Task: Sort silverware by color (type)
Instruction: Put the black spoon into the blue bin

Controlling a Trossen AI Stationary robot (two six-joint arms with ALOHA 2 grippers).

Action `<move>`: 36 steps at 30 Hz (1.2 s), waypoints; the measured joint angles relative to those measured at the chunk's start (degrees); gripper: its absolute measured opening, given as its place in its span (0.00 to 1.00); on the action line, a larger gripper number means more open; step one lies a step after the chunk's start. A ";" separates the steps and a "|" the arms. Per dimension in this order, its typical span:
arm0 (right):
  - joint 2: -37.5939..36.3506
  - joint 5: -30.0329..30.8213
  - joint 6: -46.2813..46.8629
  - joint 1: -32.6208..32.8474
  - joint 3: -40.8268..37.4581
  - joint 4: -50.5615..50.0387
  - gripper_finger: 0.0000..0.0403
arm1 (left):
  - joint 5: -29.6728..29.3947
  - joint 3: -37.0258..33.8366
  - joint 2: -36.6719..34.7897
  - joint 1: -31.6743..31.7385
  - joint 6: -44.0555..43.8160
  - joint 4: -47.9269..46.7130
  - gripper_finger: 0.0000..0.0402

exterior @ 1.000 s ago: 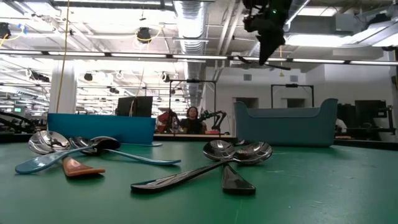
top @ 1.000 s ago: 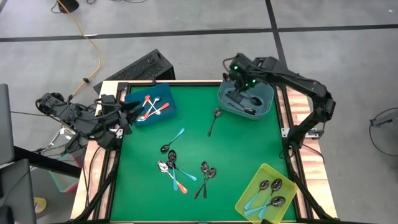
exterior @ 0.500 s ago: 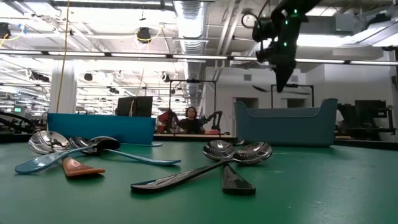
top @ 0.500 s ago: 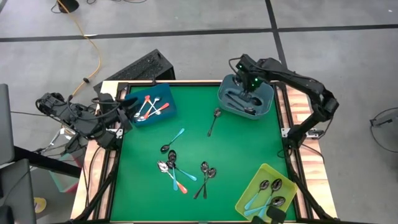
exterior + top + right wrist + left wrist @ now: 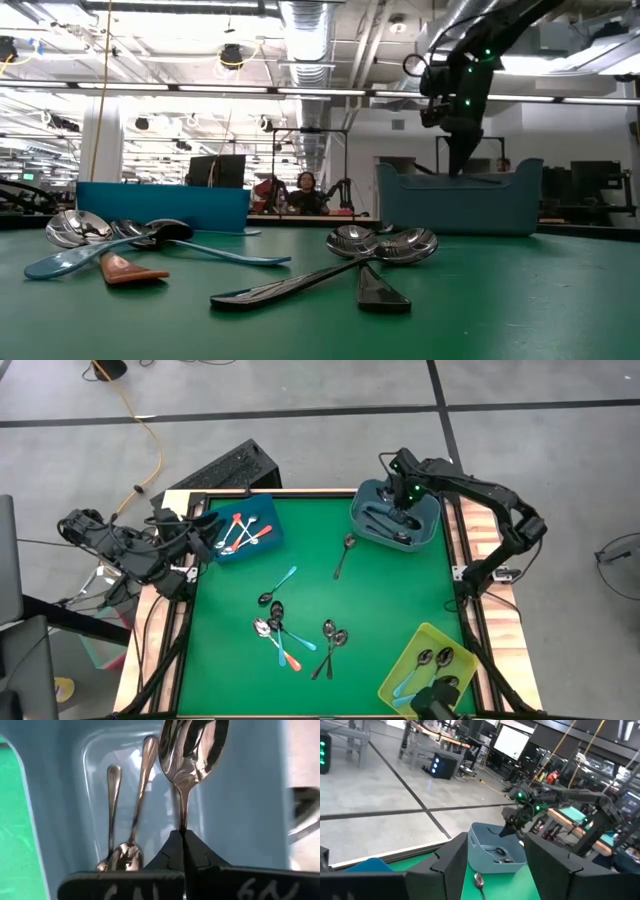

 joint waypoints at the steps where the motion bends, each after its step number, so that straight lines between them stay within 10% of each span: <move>1: 0.00 -0.76 -0.03 -0.40 -1.00 0.81 0.00 | -0.45 0.00 0.26 0.00 -0.32 0.02 0.45; 36: 0.04 -3.11 -0.64 -1.59 -14.61 9.96 0.00 | -2.55 0.00 0.97 0.02 -0.77 -1.77 0.45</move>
